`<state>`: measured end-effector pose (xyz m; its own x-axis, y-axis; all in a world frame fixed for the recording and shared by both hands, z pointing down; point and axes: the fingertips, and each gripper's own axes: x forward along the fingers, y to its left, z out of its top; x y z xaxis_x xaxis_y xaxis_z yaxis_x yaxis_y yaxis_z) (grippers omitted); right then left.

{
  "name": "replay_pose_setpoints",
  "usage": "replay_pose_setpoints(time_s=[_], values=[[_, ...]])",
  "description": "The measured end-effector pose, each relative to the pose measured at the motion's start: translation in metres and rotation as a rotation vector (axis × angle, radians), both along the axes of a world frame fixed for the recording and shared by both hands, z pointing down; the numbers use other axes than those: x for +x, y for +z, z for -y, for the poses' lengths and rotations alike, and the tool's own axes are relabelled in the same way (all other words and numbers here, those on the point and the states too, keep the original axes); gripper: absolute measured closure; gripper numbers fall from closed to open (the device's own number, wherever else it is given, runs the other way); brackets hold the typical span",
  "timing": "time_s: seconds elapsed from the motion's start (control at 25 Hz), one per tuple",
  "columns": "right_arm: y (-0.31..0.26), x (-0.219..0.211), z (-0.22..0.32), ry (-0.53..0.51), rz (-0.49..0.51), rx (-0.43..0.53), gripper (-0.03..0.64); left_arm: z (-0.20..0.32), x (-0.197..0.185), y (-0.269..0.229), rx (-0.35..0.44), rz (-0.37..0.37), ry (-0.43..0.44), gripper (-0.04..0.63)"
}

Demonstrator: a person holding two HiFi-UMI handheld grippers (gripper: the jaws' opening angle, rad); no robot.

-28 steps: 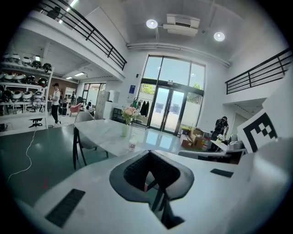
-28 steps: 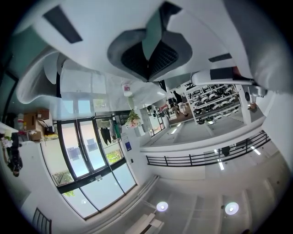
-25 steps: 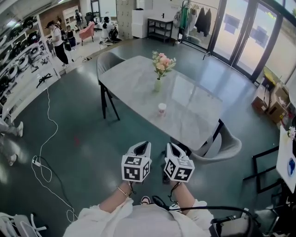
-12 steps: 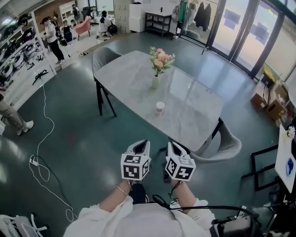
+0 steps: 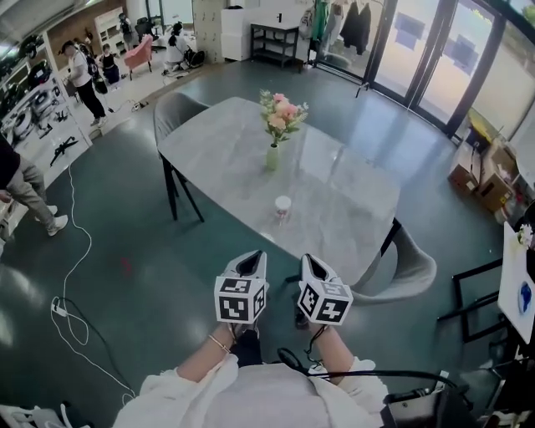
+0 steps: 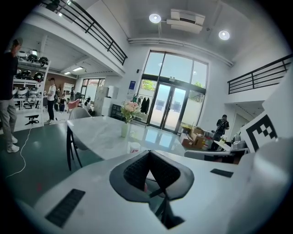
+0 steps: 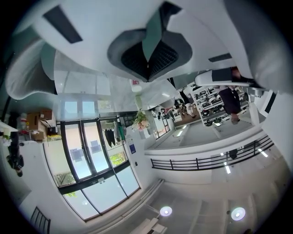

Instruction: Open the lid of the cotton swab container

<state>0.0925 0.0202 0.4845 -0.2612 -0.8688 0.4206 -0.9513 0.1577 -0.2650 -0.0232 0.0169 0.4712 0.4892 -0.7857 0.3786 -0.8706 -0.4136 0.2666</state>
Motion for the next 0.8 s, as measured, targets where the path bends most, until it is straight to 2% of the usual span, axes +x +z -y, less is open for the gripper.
replay_pose_setpoints(time_s=[0.48,0.8], values=[[-0.001,0.002,0.091,0.044,0.013,-0.008,0.557,0.096,0.000,-0.002,-0.008,0.003,0.040,0.588],[0.002,-0.001,0.145,0.082,0.050,-0.003,0.557,0.152,-0.004,-0.003,-0.004,0.037,0.071,0.588]])
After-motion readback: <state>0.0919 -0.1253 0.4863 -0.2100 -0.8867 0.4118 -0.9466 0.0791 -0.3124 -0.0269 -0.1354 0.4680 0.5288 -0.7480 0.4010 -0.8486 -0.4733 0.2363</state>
